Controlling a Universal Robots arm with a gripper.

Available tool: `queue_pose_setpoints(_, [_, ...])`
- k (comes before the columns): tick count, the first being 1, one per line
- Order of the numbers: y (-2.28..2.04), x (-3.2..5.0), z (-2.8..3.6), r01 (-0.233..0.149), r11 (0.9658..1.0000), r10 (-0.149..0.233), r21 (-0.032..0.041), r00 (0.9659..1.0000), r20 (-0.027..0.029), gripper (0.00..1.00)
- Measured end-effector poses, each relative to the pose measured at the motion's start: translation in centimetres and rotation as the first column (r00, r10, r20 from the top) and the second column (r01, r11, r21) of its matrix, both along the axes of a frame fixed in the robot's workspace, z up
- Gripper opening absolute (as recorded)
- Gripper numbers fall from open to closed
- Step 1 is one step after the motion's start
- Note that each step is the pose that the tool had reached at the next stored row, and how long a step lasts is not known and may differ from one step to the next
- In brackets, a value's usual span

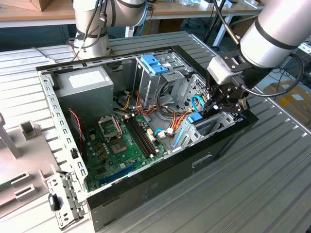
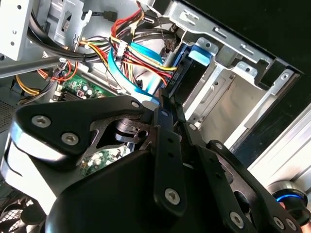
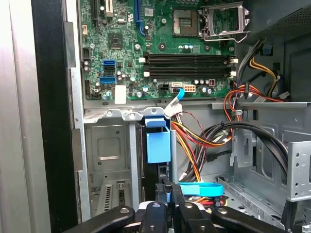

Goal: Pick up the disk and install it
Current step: 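Insert the second disk wire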

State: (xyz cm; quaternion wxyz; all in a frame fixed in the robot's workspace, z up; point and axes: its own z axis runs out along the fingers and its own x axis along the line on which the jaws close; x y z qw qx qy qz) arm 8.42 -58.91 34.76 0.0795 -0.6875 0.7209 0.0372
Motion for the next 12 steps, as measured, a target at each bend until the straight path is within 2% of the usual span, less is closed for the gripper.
queue_pose_setpoints(12, [0.15,0.55,-0.13,-0.036,0.9993,0.036,0.0002,0.9993,-0.0036,0.16])
